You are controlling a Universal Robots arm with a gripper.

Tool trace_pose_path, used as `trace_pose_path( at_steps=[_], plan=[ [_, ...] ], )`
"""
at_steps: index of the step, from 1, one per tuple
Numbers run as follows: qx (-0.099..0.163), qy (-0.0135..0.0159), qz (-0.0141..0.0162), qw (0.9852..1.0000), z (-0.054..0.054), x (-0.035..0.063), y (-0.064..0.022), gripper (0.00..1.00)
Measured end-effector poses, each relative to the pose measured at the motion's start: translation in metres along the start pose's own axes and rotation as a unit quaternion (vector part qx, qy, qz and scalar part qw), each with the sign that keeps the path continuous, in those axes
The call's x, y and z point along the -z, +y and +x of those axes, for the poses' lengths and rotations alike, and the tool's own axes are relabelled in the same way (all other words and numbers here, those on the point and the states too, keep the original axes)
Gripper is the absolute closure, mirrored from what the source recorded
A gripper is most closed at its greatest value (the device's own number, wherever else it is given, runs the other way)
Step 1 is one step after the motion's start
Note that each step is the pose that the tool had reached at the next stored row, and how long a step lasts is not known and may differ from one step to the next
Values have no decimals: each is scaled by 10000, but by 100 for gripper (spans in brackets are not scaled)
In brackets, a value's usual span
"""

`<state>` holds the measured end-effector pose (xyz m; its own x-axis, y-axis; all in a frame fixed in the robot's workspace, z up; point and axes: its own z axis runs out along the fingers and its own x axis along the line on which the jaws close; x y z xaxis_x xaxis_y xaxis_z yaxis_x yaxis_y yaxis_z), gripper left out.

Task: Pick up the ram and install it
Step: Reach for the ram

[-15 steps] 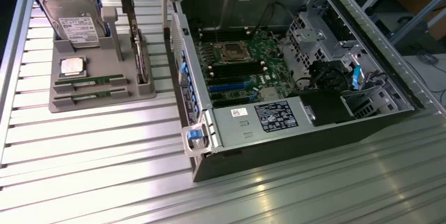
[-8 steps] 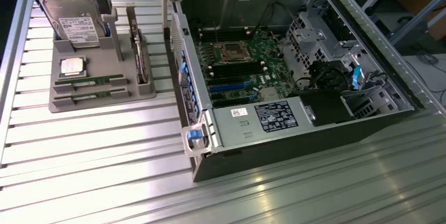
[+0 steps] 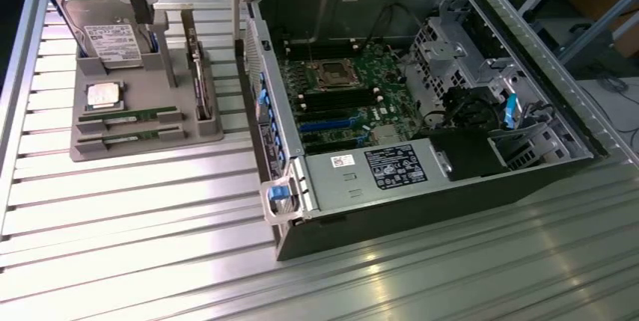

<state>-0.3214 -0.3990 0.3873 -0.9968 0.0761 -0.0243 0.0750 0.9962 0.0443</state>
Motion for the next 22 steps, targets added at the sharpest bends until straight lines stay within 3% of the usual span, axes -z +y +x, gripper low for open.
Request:
trace_pose_path(
  at_steps=[6, 12, 22],
  plan=[
    [-2, 21, 5, 10000, 9, -234, -10, 89],
    [-3, 74, 11, 10000, 19, -476, -21, 89],
    [-4, 78, 11, 10000, 19, -494, -22, 89]
  ],
)
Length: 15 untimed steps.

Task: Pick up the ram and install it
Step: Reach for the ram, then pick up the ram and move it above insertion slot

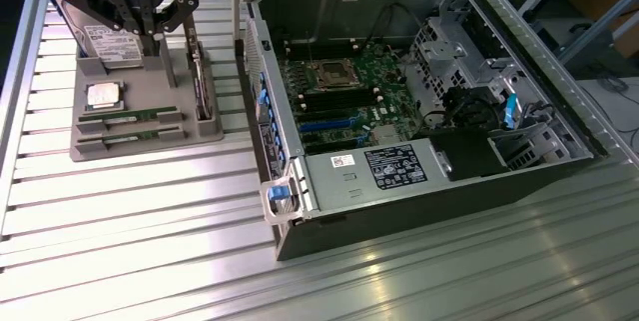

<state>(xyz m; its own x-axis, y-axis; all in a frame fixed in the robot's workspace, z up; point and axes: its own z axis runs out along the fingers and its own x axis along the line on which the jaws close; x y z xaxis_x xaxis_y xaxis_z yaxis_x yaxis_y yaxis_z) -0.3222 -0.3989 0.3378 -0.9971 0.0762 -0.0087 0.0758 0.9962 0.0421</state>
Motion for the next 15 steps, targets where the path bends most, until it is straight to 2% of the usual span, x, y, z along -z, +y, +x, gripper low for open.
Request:
trace_pose_path(
  at_steps=[7, 15],
  plan=[
    [230, 13, 6, 9997, 0, -13, 0, 89],
    [249, 14, 6, 9997, 0, -13, 0, 89]
  ],
)
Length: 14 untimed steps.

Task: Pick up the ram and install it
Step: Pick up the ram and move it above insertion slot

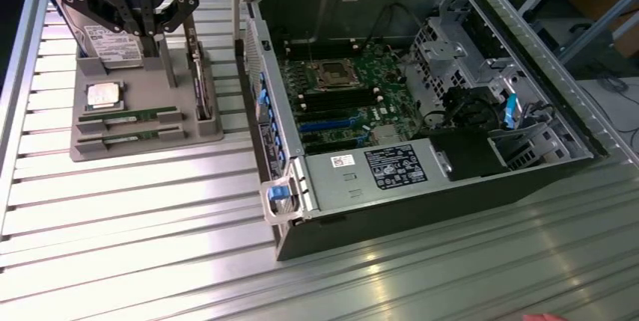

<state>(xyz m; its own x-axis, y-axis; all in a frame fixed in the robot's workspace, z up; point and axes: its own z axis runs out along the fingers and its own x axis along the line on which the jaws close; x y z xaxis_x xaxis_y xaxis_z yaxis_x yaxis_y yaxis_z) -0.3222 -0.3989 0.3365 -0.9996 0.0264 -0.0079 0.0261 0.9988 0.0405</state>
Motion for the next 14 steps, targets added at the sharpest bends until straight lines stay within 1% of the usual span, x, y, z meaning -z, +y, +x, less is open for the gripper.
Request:
trace_pose_path(
  at_steps=[9, 11, 12, 14],
  plan=[
    [26, 1, 0, 10000, 0, 0, 0, 89],
    [129, 5, -1, 9999, 0, 0, 0, 89],
    [286, 12, -1, 9996, 1, 0, 0, 89],
    [574, 22, -2, 9984, 2, -1, 0, 89]
  ],
)
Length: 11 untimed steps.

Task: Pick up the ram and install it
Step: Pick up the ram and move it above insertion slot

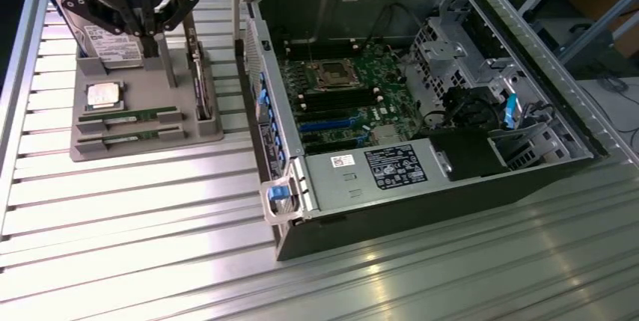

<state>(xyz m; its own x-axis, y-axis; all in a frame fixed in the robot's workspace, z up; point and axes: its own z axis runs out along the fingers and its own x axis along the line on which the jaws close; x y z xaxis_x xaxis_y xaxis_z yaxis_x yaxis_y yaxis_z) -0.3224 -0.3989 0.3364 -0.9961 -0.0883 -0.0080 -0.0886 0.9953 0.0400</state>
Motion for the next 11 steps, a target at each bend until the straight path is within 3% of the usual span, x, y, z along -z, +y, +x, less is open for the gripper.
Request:
trace_pose_path(
  at_steps=[4, 8, 9, 10, 11],
  plan=[
    [499, 21, 1, 9988, 0, 0, 0, 89],
    [1001, 41, 1, 9950, 0, 1, 0, 89],
    [1195, 50, 2, 9928, 0, 1, 0, 89],
    [1480, 64, 15, 9890, -1, 1, -1, 89],
    [1781, 79, 28, 9840, -1, 1, 0, 89]
  ],
)
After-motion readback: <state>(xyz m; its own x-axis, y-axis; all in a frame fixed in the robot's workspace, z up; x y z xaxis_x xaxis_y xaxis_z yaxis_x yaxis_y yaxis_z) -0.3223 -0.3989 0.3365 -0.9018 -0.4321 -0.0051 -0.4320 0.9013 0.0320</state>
